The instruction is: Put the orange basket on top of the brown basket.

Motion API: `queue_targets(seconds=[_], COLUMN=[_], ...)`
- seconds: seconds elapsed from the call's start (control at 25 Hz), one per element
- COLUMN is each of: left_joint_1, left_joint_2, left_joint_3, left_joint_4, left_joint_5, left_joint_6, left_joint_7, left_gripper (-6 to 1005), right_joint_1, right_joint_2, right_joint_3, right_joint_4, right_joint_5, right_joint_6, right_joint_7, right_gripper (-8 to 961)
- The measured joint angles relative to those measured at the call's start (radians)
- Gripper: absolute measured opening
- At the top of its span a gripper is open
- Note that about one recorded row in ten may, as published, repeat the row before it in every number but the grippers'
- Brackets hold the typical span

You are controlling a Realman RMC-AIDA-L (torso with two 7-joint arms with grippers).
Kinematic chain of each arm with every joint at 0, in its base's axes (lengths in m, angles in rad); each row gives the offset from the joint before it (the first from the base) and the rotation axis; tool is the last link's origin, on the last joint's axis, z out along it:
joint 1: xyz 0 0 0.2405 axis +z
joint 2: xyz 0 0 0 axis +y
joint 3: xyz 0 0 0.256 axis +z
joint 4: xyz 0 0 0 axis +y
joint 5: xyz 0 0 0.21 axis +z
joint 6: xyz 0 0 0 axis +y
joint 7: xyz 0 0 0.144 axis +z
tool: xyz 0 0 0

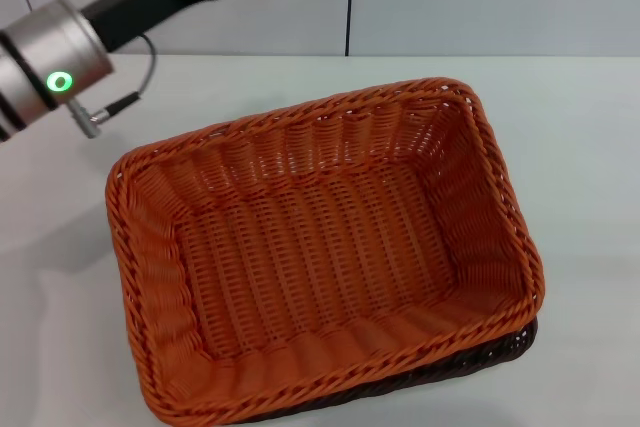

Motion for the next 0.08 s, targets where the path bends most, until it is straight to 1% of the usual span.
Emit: queue_targets(seconds=[0.04, 0.08], left_joint_1=[0.000, 0.029], left_joint_2=[0.000, -0.001], left_joint_3=[0.000, -0.009], left_joint_4=[0.000, 0.003], left_joint_5=[0.000, -0.063], left_joint_6=[0.000, -0.002], left_joint_7=[0.000, 0.068], left_gripper=[827, 827], right_joint_1=[-0.001, 0.000], right_joint_2=[-0.002, -0.002], right_joint_3=[0.017, 0.033], right_joint_4=[0.001, 0.004], right_joint_5=[0.031, 0.060], right_joint_6=[0.023, 0.046], right_joint_7=[-0.017, -0.034], right_gripper=[545, 545])
